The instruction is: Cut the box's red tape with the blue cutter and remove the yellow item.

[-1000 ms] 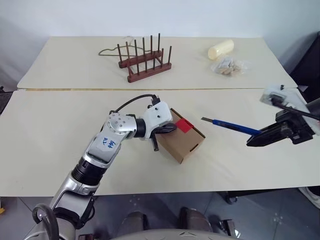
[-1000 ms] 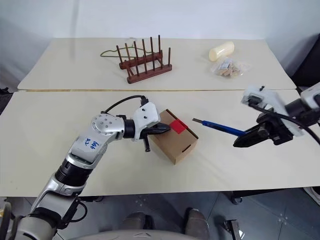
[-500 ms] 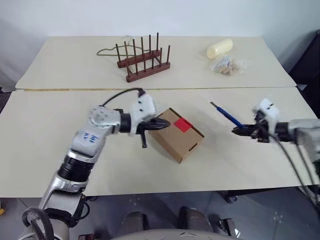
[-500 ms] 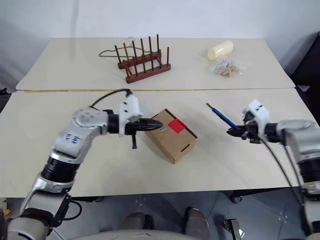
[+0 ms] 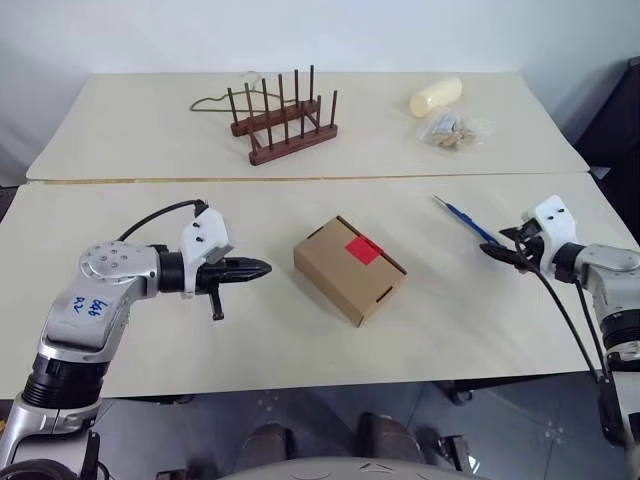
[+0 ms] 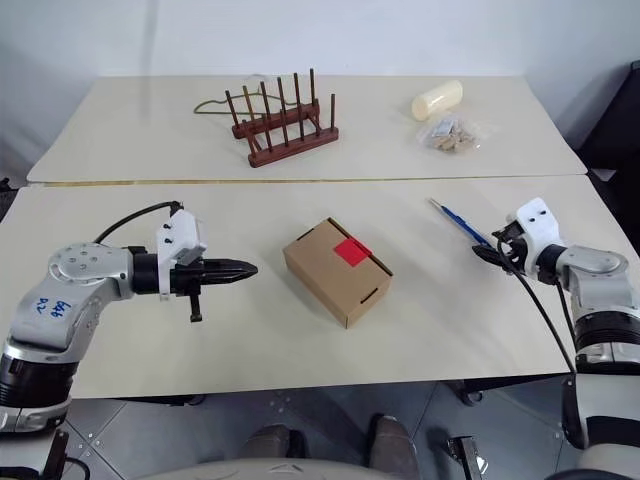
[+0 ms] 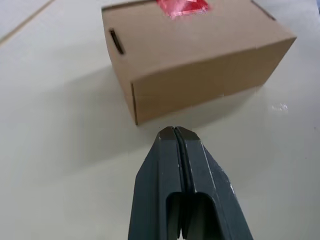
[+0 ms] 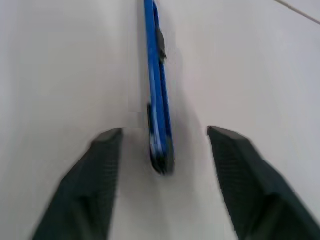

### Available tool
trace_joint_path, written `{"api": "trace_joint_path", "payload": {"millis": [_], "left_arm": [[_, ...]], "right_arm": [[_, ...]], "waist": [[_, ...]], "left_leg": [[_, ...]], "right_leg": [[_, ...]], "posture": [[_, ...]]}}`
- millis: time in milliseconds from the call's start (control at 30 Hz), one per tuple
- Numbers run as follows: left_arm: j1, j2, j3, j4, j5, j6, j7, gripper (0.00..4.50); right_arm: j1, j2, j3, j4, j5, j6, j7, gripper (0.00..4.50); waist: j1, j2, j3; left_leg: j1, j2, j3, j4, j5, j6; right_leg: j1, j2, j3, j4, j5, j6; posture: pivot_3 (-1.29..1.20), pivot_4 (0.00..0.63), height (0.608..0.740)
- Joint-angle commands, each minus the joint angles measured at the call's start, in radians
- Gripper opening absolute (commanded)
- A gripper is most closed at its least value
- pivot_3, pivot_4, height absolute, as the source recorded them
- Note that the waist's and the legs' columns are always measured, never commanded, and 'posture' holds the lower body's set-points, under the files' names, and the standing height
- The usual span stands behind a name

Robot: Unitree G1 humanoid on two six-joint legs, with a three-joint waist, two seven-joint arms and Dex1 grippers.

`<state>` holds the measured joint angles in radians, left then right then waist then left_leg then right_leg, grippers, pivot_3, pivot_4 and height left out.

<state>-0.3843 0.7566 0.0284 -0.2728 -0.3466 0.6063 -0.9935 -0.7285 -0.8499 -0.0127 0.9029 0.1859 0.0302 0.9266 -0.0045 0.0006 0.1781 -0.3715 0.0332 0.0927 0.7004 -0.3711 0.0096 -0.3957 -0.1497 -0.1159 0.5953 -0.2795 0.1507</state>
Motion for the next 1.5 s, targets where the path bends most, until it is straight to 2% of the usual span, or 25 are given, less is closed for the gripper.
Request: {"api": "trace_joint_path", "payload": {"millis": [33, 100, 167, 200, 267, 400, 533, 567, 667, 767, 833, 1067, 1267, 1400, 1467, 1500], "left_arm": [[0.025, -0.013, 0.017, -0.068, -0.019, 0.011, 0.046, 0.00], [0.029, -0.031, -0.007, -0.079, -0.010, 0.014, 0.073, 0.00], [0.028, -0.048, -0.030, -0.084, -0.001, 0.024, 0.099, 0.00], [0.028, -0.065, -0.052, -0.090, 0.003, 0.043, 0.121, 0.00], [0.029, -0.089, -0.087, -0.101, 0.010, 0.074, 0.155, 0.00], [0.024, -0.132, -0.173, -0.121, 0.030, 0.170, 0.224, 0.00], [-0.011, -0.191, -0.204, -0.101, 0.061, 0.221, 0.316, 0.00], [-0.017, -0.198, -0.208, -0.100, 0.066, 0.229, 0.330, 0.00], [-0.022, -0.212, -0.211, -0.100, 0.077, 0.238, 0.357, 0.00], [-0.021, -0.218, -0.207, -0.094, 0.097, 0.227, 0.388, 0.00], [-0.020, -0.217, -0.204, -0.095, 0.100, 0.225, 0.399, 0.00], [-0.009, -0.204, -0.183, -0.110, 0.083, 0.259, 0.401, 0.00], [-0.001, -0.178, -0.163, -0.132, 0.069, 0.277, 0.392, 0.00], [-0.007, -0.103, -0.122, -0.152, 0.045, 0.285, 0.341, 0.00], [-0.021, -0.063, -0.084, -0.160, 0.008, 0.280, 0.293, 0.00], [-0.028, -0.044, -0.066, -0.166, -0.021, 0.270, 0.254, 0.00]], "right_arm": [[-0.015, -0.015, -0.088, -0.134, 0.101, 0.045, 0.113, 4.16], [0.016, 0.009, -0.100, -0.317, 0.204, 0.197, 0.207, 4.16], [0.043, 0.036, -0.086, -0.416, 0.218, 0.243, 0.218, 3.81], [0.053, 0.061, -0.054, -0.436, 0.183, 0.207, 0.208, 3.60], [0.064, 0.105, -0.011, -0.459, 0.130, 0.167, 0.179, 2.95], [0.065, 0.237, 0.048, -0.457, 0.012, 0.059, 0.033, 1.57], [0.087, 0.279, 0.105, -0.486, -0.051, 0.042, 0.010, 0.22], [0.092, 0.280, 0.120, -0.502, -0.061, 0.061, 0.018, 0.02], [0.112, 0.271, 0.149, -0.587, -0.044, 0.134, 0.080, 0.02], [0.152, 0.225, 0.181, -0.806, 0.064, 0.330, 0.216, 0.02], [0.176, 0.193, 0.200, -0.894, 0.082, 0.389, 0.259, 0.02], [0.201, 0.208, 0.210, -1.018, 0.111, 0.557, 0.210, 0.02], [0.229, 0.198, 0.222, -1.066, 0.104, 0.606, 0.178, 0.02], [0.236, 0.120, 0.183, -1.051, 0.087, 0.614, 0.176, 0.02], [0.226, 0.084, 0.129, -1.056, 0.136, 0.703, 0.171, 0.02], [0.218, 0.067, 0.100, -1.064, 0.173, 0.775, 0.170, 0.18]], "waist": [[0.000, 0.000, 0.000], [-0.001, 0.001, 0.001], [-0.002, 0.002, 0.001], [0.001, 0.002, 0.001], [0.002, 0.002, 0.001], [0.004, 0.001, 0.001], [0.006, 0.002, 0.001], [0.004, 0.002, 0.001], [0.001, 0.002, 0.001], [0.003, 0.002, 0.001], [0.003, 0.002, 0.001], [0.007, 0.002, 0.001], [0.006, 0.002, 0.001], [0.007, 0.002, 0.001], [0.006, 0.002, 0.001], [0.007, 0.002, 0.001]], "left_leg": [[0.000, 0.000, 0.000, 0.000, 0.000, 0.000], [0.001, 0.000, 0.000, 0.000, 0.000, 0.000], [0.001, 0.001, 0.000, 0.000, 0.000, -0.001], [0.002, 0.001, 0.000, 0.000, 0.000, -0.001], [0.002, 0.001, 0.000, 0.001, 0.000, -0.001], [0.001, 0.000, 0.000, 0.001, 0.000, -0.001], [0.000, 0.000, 0.000, 0.001, 0.000, -0.001], [0.000, 0.000, -0.001, 0.001, 0.000, -0.001], [0.001, 0.000, 0.000, 0.001, 0.001, -0.001], [0.001, 0.000, 0.000, 0.000, 0.001, -0.001], [0.001, 0.000, -0.001, 0.000, 0.001, -0.001], [0.001, 0.000, 0.000, 0.002, 0.001, -0.001], [0.001, 0.000, 0.000, 0.002, 0.001, -0.001], [0.001, 0.000, 0.000, 0.002, 0.001, -0.001], [0.001, 0.000, 0.000, 0.001, 0.001, -0.001], [0.001, 0.000, 0.000, 0.001, 0.001, -0.001]], "right_leg": [[0.000, 0.000, 0.000, 0.000, 0.000, 0.000], [0.000, 0.000, 0.000, 0.001, 0.000, 0.000], [0.000, 0.001, 0.001, 0.002, 0.000, 0.000], [0.000, 0.001, 0.000, 0.002, 0.000, 0.000], [0.000, 0.001, 0.000, 0.002, 0.000, 0.000], [0.000, 0.000, 0.001, 0.003, 0.000, 0.000], [-0.001, 0.000, 0.001, 0.003, 0.000, 0.000], [-0.001, 0.000, 0.001, 0.003, 0.000, 0.000], [-0.001, 0.000, 0.001, 0.004, 0.000, 0.000], [-0.002, 0.000, 0.001, 0.004, 0.000, 0.000], [-0.002, 0.000, 0.001, 0.004, 0.000, 0.000], [-0.001, 0.000, 0.001, 0.004, 0.000, 0.000], [-0.001, 0.000, 0.001, 0.005, 0.000, -0.001], [-0.001, 0.000, 0.001, 0.005, 0.000, -0.001], [-0.001, 0.000, 0.001, 0.004, 0.000, -0.001], [-0.001, 0.000, 0.001, 0.004, 0.000, -0.001]], "posture": [[0.00, 0.150, 0.740], [0.00, 0.150, 0.740], [0.00, 0.150, 0.740], [0.00, 0.150, 0.740], [0.00, 0.150, 0.740], [0.00, 0.150, 0.740], [0.00, 0.150, 0.740], [0.00, 0.150, 0.740], [0.00, 0.150, 0.740], [0.00, 0.150, 0.740], [0.00, 0.150, 0.740], [0.00, 0.150, 0.740], [0.00, 0.150, 0.740], [0.00, 0.150, 0.740], [0.00, 0.150, 0.740], [0.00, 0.150, 0.740]]}}
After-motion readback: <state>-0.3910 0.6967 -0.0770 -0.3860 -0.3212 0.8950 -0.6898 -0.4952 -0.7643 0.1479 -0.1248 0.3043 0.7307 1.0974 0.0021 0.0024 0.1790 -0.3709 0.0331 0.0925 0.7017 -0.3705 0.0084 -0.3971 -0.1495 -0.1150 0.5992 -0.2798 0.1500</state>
